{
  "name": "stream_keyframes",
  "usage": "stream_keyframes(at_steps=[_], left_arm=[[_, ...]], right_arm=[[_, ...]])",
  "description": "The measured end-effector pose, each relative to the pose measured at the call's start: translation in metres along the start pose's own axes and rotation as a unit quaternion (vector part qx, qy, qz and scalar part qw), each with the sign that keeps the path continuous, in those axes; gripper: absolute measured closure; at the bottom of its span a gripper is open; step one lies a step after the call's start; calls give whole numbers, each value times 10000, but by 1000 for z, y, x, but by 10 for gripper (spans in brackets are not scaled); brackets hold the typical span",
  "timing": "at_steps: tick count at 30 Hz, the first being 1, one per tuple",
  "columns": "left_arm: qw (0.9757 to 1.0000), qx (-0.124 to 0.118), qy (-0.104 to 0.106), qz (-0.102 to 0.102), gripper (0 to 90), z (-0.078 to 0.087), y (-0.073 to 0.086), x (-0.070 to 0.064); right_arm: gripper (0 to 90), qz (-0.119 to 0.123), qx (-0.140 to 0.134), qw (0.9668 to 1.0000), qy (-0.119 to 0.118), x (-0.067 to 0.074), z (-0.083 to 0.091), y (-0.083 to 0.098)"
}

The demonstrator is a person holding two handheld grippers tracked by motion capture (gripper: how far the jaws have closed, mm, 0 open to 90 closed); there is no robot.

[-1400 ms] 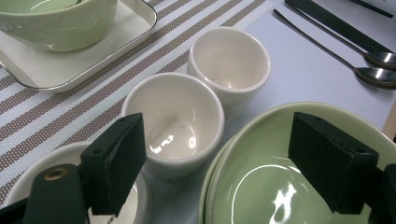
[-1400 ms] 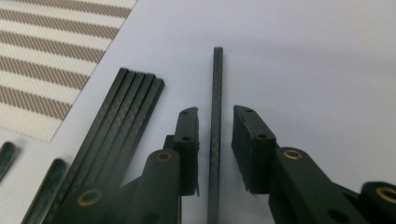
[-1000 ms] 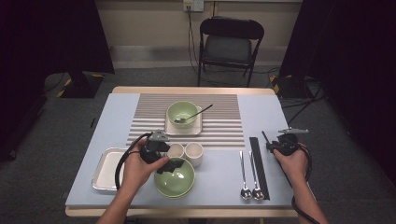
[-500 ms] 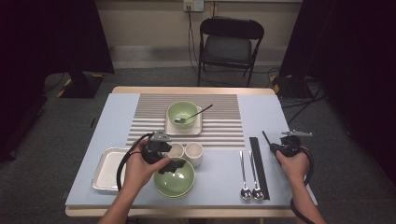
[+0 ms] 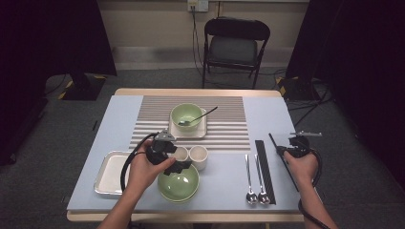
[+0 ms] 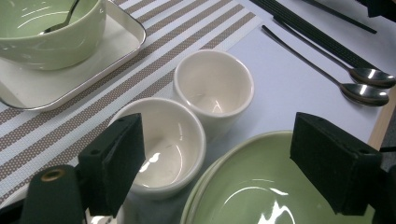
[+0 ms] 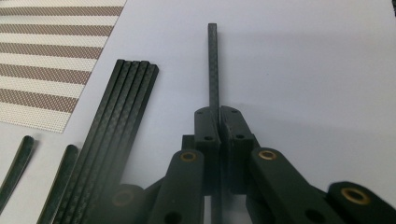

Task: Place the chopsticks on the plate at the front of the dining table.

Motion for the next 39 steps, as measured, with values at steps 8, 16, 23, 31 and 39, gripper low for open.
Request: stream_keyframes(at_steps=[8,16,23,31,39], left_arm=[[10000,34,4,5,173,-2,-4,-1],[9999,12,91,-60,173,-9,-10,-7],[9998,24,164,-67,173,-15,-14,-9],[9996,-40,262,-40,172,-23,-20,-13],[9996,-16,291,11,173,-30,-24,-14]], right_arm=[[863,-99,-21,9998,-163,-3,2,-4],[864,-143,-124,9991,-376,-1,14,-17],[863,-185,-288,9979,-542,5,25,-28],[864,-104,-408,9962,-758,23,32,-39],[864,-30,-497,9948,-889,39,35,-48]])
Point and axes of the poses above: each handheld gripper's, and its own axes: z roughly backward along the jaws, y roughly out of its underside, x roughly to its left, the point moved 1 cm from there along -z, roughly forward along the jaws, and after that the axes turned 15 degrees about y, right-handed, at the moved point
